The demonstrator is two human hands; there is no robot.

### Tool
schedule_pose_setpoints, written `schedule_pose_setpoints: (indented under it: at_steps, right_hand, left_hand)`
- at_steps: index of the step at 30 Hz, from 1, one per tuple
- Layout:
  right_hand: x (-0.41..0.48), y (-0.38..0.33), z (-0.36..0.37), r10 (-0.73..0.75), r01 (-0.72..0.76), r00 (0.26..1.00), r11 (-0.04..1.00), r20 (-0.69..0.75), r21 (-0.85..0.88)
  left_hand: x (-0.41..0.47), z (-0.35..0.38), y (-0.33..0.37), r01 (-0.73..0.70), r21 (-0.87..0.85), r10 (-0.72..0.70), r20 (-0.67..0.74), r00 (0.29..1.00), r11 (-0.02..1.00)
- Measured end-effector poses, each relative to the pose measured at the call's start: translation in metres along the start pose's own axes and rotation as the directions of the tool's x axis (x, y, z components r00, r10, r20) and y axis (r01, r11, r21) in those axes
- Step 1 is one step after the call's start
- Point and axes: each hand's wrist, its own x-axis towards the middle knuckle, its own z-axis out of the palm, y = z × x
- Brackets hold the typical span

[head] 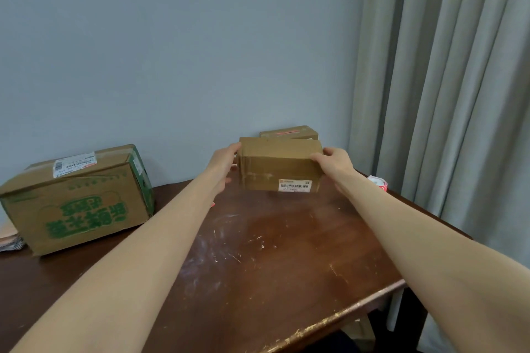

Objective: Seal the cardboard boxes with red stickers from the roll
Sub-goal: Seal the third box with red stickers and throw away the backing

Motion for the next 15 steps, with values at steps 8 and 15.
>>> schedule_pose_setpoints:
  at_steps: [8, 15]
  right_hand:
    - [0.005, 0.016, 0.002, 0.057, -0.072, 0.995, 0.98, -0.086, -0.186]
    - [0.006, 0.022, 0.007, 0.119, -0.135, 0.99, 0.959, -0.077, -0.25]
  left_hand:
    - [-0.009, 0.013, -0.016, 0.096, 0.011, -0.096, 0.03, 0.995, 0.995]
    - [-0.007, 0.02, -0.026, 0.133, 0.073, -0.135, 0.023, 0.991, 0.988]
